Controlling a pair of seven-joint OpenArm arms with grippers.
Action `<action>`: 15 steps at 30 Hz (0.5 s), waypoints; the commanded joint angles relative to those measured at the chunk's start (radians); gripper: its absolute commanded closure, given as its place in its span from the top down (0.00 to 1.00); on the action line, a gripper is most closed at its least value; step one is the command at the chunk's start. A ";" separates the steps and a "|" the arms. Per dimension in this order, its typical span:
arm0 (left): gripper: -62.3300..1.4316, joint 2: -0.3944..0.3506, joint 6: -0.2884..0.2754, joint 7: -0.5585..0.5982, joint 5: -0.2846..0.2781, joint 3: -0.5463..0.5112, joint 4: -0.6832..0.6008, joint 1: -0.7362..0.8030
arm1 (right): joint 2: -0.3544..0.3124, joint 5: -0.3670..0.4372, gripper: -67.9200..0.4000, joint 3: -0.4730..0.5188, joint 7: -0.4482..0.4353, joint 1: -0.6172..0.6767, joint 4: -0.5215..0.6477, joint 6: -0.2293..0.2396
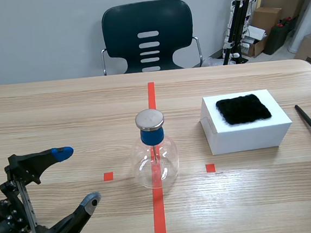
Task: Do the electroscope experiment. pick up the black charging rod
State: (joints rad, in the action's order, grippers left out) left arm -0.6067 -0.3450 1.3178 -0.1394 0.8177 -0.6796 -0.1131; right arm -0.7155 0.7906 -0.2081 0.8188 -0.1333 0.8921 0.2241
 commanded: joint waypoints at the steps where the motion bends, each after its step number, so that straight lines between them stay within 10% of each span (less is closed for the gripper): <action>1: 1.00 -0.003 -0.002 0.017 -0.009 -0.005 -0.013 0.002 | -0.024 0.003 0.01 0.004 -0.006 -0.011 0.029 0.000; 15: 1.00 -0.003 -0.002 0.017 -0.009 -0.005 -0.013 0.002 | -0.047 0.011 0.01 0.004 0.007 0.020 0.087 0.000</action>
State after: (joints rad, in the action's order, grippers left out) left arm -0.6067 -0.3450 1.3178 -0.1394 0.8177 -0.6796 -0.1131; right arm -0.7269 0.7967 -0.2081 0.8330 -0.0971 0.9520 0.2241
